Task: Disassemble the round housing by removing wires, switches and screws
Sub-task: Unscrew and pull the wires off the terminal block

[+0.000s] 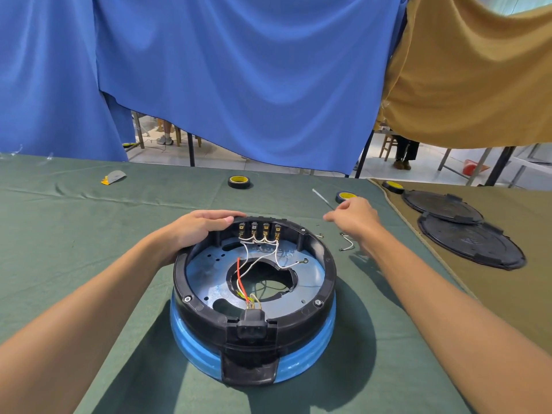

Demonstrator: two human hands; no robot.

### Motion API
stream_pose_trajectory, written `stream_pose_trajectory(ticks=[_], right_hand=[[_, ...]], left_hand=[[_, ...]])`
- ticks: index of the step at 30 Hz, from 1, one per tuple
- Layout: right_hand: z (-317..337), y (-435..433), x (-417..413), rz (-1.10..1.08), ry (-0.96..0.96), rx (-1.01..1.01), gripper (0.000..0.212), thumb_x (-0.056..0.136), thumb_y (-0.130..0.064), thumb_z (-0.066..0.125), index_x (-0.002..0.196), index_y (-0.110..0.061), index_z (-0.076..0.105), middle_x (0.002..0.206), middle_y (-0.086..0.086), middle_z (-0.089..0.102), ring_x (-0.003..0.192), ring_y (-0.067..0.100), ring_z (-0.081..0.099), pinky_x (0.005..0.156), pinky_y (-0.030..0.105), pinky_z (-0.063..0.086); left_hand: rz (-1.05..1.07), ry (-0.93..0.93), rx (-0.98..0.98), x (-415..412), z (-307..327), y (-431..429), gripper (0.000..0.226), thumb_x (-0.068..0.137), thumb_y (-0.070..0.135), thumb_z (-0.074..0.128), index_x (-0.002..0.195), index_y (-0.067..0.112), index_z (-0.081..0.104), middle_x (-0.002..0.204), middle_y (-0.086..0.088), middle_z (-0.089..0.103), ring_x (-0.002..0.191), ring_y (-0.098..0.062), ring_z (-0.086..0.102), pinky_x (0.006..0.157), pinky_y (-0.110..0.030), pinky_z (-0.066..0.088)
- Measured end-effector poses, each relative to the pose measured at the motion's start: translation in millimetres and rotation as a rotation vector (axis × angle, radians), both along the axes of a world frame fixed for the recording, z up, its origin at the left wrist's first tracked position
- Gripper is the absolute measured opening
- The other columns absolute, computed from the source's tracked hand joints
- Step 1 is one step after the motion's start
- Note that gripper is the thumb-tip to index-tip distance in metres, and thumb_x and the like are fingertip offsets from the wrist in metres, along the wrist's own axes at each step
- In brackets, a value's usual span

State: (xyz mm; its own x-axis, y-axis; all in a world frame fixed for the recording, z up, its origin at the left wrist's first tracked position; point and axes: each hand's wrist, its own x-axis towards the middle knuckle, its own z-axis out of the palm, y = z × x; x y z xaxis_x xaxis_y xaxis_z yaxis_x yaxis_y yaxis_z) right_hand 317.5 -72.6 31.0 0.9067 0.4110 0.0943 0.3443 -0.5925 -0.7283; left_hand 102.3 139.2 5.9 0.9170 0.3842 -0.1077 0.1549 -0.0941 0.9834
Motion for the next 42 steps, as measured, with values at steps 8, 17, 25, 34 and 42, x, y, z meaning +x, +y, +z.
stream_pose_trajectory(ticks=[8,17,25,34,42], right_hand=[[40.2,-28.7,-29.2,0.332,0.056,0.152,0.010,0.094,-0.006,0.056,0.100,-0.013,0.059,0.095,0.006,0.063,0.070,0.014,0.063,0.056,0.028,0.046],[41.5,-31.2,-63.2,0.601,-0.242,-0.034,0.011,0.091,-0.020,0.063,0.096,-0.028,0.069,0.092,-0.011,0.067,0.067,0.009,0.065,0.053,0.013,0.042],[38.3,-29.6,-69.0,0.632,-0.388,-0.210,0.013,0.091,-0.025,0.061,0.098,-0.031,0.070,0.091,-0.009,0.065,0.071,0.000,0.052,0.059,0.013,0.034],[33.8,-18.7,-83.3,0.620,-0.522,-0.306,0.015,0.090,-0.031,0.061,0.099,-0.030,0.073,0.101,-0.001,0.070,0.095,0.023,0.058,0.082,0.039,0.052],[30.8,-11.5,-88.1,0.613,-0.629,-0.332,0.017,0.092,-0.031,0.060,0.103,-0.030,0.072,0.106,0.001,0.069,0.092,0.024,0.059,0.079,0.039,0.052]], left_hand=[[0.008,0.017,0.037,-5.9,0.5,2.2,0.027,0.101,0.023,0.051,0.114,0.034,0.072,0.114,-0.004,0.073,0.103,-0.024,0.070,0.081,-0.032,0.056],[0.061,0.028,0.018,-31.6,4.3,2.3,0.028,0.102,0.020,0.049,0.118,0.027,0.070,0.116,-0.007,0.072,0.105,-0.028,0.069,0.088,-0.041,0.054],[0.109,0.154,0.249,-35.0,28.5,-2.4,0.025,0.101,0.012,0.049,0.113,0.019,0.070,0.110,-0.008,0.073,0.102,-0.026,0.069,0.089,-0.038,0.055],[0.084,0.203,0.912,-0.8,51.2,-24.4,0.028,0.100,0.034,0.052,0.119,0.021,0.068,0.119,0.002,0.068,0.115,-0.017,0.059,0.099,-0.031,0.043],[0.023,0.127,0.909,12.2,29.5,-27.5,0.030,0.098,0.040,0.054,0.116,0.025,0.072,0.109,0.005,0.073,0.102,-0.015,0.063,0.094,-0.037,0.050]])
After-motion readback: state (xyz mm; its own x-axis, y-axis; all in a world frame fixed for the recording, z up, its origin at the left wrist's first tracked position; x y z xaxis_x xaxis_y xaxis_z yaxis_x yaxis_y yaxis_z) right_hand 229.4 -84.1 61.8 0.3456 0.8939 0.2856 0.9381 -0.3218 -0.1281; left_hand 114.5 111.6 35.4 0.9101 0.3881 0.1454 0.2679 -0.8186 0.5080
